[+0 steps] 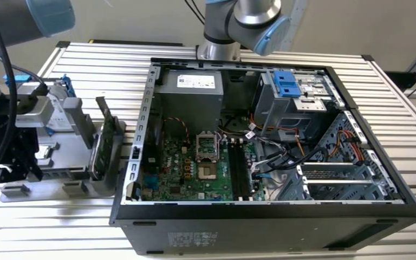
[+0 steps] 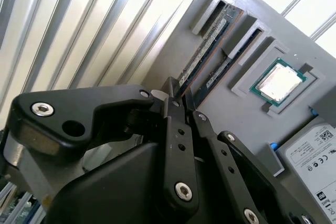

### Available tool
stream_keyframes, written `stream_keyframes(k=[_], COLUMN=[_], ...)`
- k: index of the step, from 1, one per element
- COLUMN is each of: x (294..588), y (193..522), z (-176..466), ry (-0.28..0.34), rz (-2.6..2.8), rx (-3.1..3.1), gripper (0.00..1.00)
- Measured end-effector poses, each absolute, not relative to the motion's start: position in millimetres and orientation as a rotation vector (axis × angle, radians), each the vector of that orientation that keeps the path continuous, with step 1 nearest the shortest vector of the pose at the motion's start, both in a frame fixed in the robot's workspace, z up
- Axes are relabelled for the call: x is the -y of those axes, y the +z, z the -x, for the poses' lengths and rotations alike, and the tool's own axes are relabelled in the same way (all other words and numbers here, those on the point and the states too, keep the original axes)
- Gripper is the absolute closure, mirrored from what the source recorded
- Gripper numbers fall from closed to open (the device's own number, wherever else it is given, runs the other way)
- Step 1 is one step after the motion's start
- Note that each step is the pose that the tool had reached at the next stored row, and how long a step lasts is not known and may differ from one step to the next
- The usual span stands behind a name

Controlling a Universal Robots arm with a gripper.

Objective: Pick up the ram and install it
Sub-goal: 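Pick up the ram and move it above insertion slot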

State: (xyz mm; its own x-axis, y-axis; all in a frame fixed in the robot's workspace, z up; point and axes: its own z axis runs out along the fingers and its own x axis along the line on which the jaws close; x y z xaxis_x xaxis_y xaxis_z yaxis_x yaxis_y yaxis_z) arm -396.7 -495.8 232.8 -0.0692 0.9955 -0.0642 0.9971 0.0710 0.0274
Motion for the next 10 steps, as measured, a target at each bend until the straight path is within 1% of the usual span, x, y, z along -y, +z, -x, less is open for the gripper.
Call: stream_keyframes(k=[10], x=[495.8], y=[241.4], z=[396.7], ry=[-0.037], rz=[-2.097], rx=[-2.25], gripper=[1.0])
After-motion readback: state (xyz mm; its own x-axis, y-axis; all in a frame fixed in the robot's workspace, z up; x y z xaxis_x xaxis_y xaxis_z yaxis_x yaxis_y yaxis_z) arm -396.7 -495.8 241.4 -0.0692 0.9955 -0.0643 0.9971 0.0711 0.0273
